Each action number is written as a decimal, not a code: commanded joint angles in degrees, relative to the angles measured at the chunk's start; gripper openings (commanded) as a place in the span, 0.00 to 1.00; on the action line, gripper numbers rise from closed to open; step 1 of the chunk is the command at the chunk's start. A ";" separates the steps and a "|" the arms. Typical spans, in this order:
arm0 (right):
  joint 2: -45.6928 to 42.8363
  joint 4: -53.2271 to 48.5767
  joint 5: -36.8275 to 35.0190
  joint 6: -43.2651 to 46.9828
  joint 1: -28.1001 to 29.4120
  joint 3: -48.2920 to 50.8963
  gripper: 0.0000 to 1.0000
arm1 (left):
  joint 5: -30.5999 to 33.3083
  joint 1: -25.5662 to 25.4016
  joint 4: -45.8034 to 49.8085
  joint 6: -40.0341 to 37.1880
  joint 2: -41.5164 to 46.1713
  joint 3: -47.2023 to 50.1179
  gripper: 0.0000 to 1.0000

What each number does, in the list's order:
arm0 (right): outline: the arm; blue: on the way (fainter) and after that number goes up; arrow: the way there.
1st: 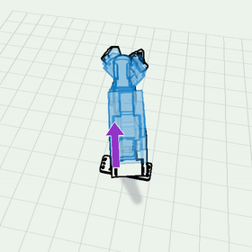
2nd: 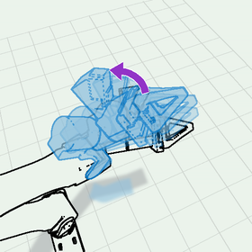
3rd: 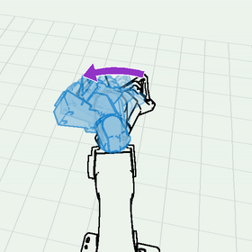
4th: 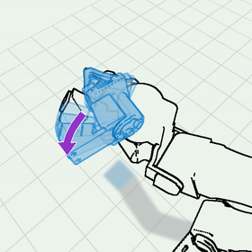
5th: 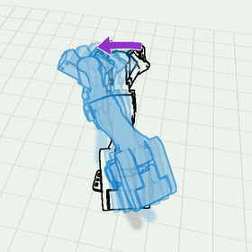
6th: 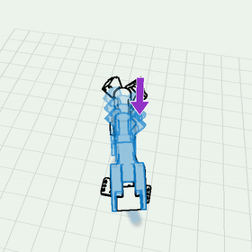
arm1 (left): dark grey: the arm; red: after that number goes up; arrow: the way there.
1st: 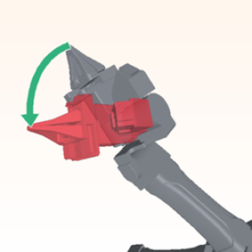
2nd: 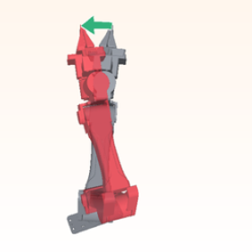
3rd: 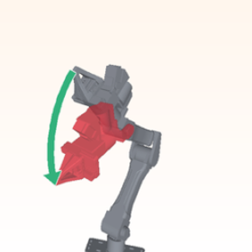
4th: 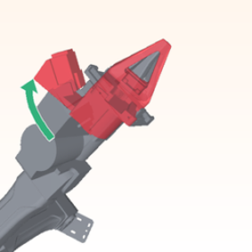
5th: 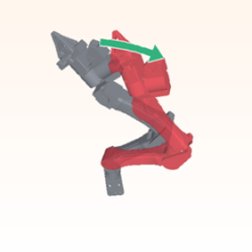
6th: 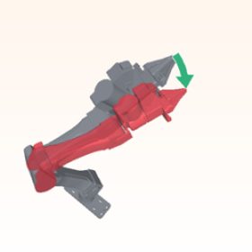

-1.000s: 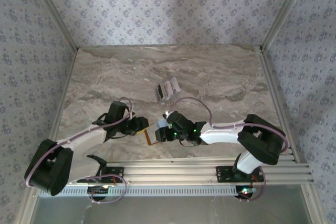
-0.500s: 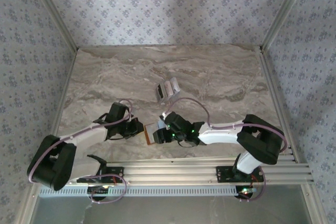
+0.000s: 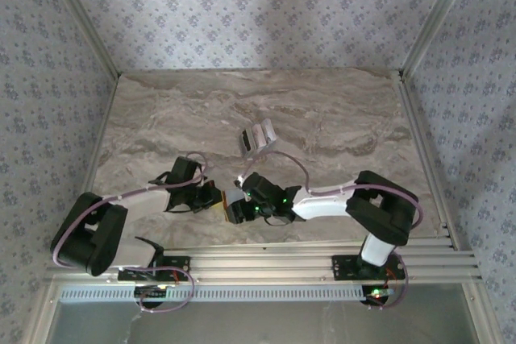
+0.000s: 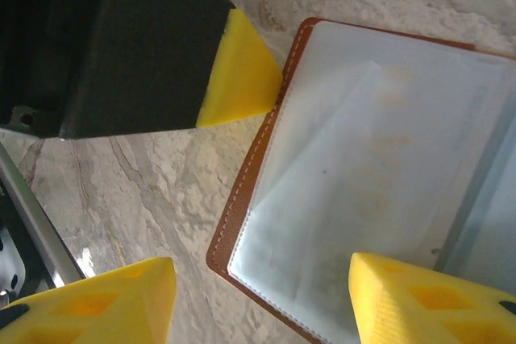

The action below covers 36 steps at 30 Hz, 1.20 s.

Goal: Put the credit cards into the card holder
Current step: Flip over the card slot in the card holder.

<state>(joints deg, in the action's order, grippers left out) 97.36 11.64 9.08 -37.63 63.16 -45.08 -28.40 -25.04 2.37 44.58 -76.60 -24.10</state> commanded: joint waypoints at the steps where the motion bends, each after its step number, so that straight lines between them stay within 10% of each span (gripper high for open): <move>1: 1.85 0.83 1.84 1.08 0.39 -1.07 0.61 | 0.28 0.25 0.15 -1.14 0.17 -1.52 0.03; 36: -16.03 -17.34 -8.01 7.28 -12.20 -0.43 0.69 | 9.65 -1.80 14.22 -3.53 7.18 -12.89 0.17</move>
<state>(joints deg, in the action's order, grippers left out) 82.85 -0.38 3.73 -32.49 53.30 -43.27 -20.10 -27.09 13.47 42.35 -70.41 -34.81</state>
